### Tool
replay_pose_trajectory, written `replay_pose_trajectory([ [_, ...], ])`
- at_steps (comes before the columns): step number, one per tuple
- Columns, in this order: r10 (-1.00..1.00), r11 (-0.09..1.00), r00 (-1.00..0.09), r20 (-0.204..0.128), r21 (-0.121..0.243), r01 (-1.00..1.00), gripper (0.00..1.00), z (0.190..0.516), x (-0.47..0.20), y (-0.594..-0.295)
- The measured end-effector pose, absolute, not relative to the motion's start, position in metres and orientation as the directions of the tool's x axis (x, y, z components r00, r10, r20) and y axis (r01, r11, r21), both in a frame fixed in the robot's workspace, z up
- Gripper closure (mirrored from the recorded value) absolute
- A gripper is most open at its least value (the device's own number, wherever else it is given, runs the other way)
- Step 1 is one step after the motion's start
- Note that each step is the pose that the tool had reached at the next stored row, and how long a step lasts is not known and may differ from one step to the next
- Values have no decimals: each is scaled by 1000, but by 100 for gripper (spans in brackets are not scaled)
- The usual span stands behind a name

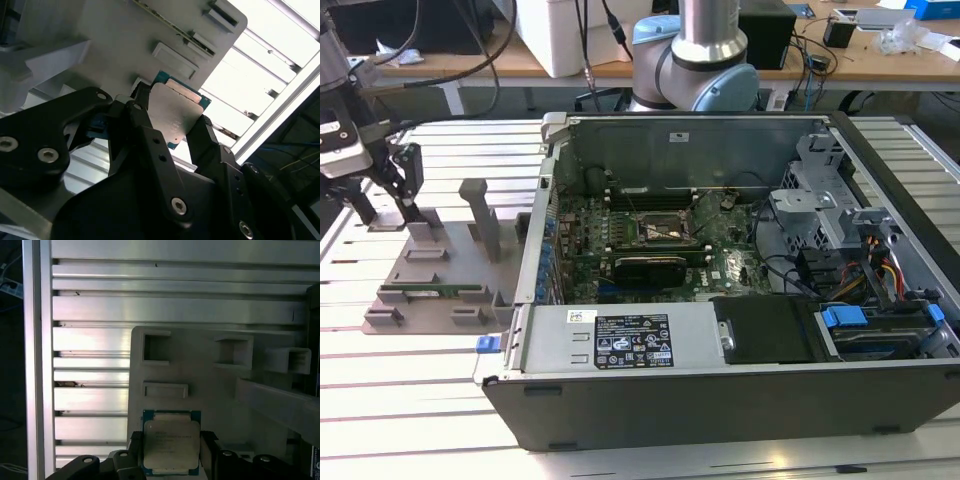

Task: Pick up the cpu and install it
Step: 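Pick up the cpu and move it towards the insertion slot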

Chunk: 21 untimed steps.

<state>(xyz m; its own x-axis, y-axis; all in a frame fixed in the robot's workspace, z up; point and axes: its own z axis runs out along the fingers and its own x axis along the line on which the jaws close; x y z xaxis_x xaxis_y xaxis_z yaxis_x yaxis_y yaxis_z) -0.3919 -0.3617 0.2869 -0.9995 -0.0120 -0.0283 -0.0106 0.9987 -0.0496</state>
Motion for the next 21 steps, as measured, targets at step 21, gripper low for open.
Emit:
replay_pose_trajectory([
  [21, -12, 999, -1000, -28, -49, -11, 45, 327, -392, -362],
])
